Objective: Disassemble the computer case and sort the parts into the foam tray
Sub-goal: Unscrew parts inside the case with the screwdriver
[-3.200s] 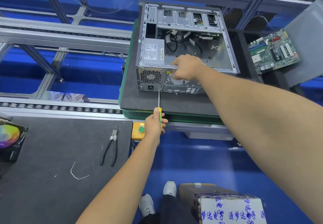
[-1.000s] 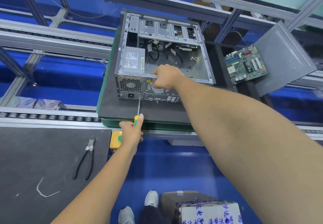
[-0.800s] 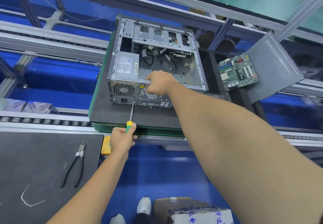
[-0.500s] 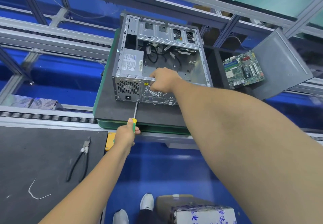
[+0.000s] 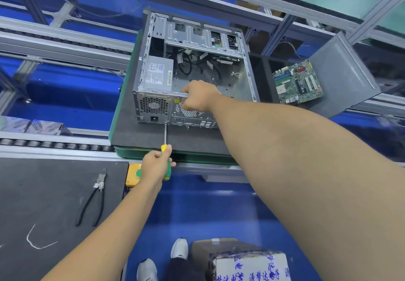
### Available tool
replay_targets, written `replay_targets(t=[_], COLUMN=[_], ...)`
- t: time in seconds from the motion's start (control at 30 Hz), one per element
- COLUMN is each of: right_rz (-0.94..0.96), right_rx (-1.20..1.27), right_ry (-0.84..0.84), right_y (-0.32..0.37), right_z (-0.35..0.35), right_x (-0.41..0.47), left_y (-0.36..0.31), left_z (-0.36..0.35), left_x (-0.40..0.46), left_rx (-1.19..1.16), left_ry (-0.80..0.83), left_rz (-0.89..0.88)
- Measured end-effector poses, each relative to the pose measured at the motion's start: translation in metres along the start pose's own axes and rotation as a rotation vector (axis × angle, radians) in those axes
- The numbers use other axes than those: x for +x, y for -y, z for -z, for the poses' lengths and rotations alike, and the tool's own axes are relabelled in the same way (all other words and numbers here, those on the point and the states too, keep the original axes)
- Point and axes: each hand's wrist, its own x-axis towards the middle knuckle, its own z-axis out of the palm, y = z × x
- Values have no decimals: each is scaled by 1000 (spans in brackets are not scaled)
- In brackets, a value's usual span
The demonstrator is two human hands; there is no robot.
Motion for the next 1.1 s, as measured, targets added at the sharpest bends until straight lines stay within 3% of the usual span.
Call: replay_targets(t=[0.13, 0.43, 0.7, 0.93, 1.1], right_rz=[-10, -15, 0, 12, 3], right_rx=[20, 39, 33, 17, 24], right_ry=[-9, 1, -4, -15, -30], right_y=[-2, 0, -2, -7, -6], right_z=[-1, 0, 0, -6, -6], right_x=[1, 0, 1, 5, 8], left_y=[-1, -1, -10, -8, -10], left_z=[-5, 1, -3, 1, -2], left_x=[3, -1, -3, -8, -8], left_rx=[39, 43, 71, 24, 115], left_ry=[-15, -57, -3, -54, -8], left_rz=[55, -23, 44, -60, -52])
